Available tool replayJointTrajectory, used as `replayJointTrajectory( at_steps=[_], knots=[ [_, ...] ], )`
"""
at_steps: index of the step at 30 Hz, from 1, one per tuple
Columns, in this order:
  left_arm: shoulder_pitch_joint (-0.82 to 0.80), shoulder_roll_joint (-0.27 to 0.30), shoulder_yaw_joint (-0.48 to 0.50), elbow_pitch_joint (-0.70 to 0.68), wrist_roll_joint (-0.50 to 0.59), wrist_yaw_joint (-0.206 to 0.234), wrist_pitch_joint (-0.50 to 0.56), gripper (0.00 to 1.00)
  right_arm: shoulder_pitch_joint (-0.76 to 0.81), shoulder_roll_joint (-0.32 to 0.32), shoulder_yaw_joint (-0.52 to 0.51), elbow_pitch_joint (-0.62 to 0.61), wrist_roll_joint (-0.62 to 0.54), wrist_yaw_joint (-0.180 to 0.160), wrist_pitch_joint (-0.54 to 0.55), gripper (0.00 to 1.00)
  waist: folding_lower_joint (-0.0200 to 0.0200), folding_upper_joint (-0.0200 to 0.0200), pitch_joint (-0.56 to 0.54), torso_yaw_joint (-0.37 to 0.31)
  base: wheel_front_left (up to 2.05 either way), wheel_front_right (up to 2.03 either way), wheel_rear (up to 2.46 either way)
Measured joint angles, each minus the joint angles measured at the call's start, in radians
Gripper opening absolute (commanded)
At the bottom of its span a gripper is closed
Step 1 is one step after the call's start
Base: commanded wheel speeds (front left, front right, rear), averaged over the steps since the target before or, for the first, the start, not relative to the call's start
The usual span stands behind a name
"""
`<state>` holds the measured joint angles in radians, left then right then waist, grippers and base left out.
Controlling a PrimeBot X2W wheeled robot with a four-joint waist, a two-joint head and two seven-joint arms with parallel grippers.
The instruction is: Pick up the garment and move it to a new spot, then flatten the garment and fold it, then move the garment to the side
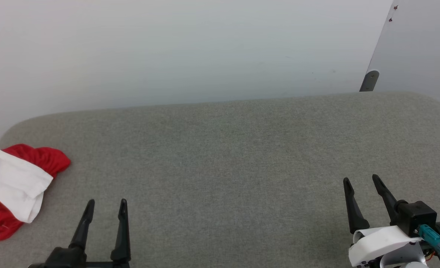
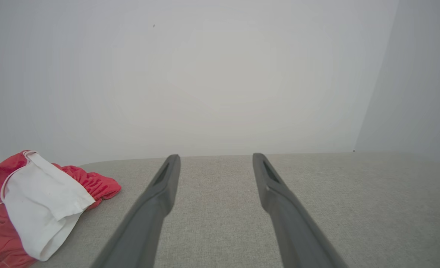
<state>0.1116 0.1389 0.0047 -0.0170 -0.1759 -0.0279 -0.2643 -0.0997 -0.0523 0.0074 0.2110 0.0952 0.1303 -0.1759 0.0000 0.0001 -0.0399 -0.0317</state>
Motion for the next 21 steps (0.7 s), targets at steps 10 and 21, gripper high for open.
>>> replayJointTrajectory(
  at_steps=[10, 21],
  knots=[
    [0.0, -0.011, 0.003, 0.016, -0.01, -0.018, 0.0, 1.0, -0.002, 0.0, -0.002, 0.0, 0.002, 0.0, 0.0, 1.0, 0.0, 0.0, -0.006, 0.011, 0.0, 0.0, 0.0],
    [-0.014, 0.016, 0.041, 0.059, -0.027, 0.002, 0.021, 1.0, 0.014, 0.0, 0.031, 0.016, 0.028, 0.0, 0.0, 1.0, 0.0, 0.0, -0.033, 0.13, 0.0, 0.0, 0.0]
  ],
)
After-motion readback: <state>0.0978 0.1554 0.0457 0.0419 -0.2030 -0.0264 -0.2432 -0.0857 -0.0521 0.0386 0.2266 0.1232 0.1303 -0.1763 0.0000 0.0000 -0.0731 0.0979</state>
